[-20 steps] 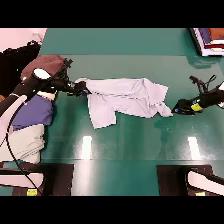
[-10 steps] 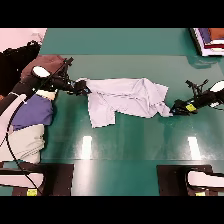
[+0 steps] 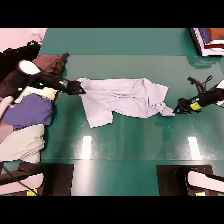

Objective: Fold the shirts.

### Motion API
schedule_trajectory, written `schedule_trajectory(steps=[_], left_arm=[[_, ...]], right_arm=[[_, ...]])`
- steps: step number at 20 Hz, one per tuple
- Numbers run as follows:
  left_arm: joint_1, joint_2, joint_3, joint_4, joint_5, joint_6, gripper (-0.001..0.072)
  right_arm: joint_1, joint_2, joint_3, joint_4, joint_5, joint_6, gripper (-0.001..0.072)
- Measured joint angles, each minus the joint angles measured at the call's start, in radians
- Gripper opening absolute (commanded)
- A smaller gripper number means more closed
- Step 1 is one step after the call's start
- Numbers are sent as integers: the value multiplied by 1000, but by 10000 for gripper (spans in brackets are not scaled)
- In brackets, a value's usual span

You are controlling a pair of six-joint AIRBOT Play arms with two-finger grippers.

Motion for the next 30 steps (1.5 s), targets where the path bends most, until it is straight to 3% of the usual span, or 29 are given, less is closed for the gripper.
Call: schedule_trajectory(steps=[6,10,14,20,24,30], left_arm=[[100,296,181,37,-100,-56,21],[131,417,438,42,-122,-92,21],[139,456,724,43,-124,-144,21],[141,470,983,39,-73,-212,20],[142,469,896,58,-77,-252,21],[141,395,384,72,-103,-280,21]], right_arm=[[-97,313,24,308,-11,-14,9],[-184,483,184,431,-43,-25,9],[-272,589,410,458,-71,-30,9],[-372,631,715,295,-60,23,8],[-379,522,880,219,43,101,8],[-220,232,825,148,211,214,9]])
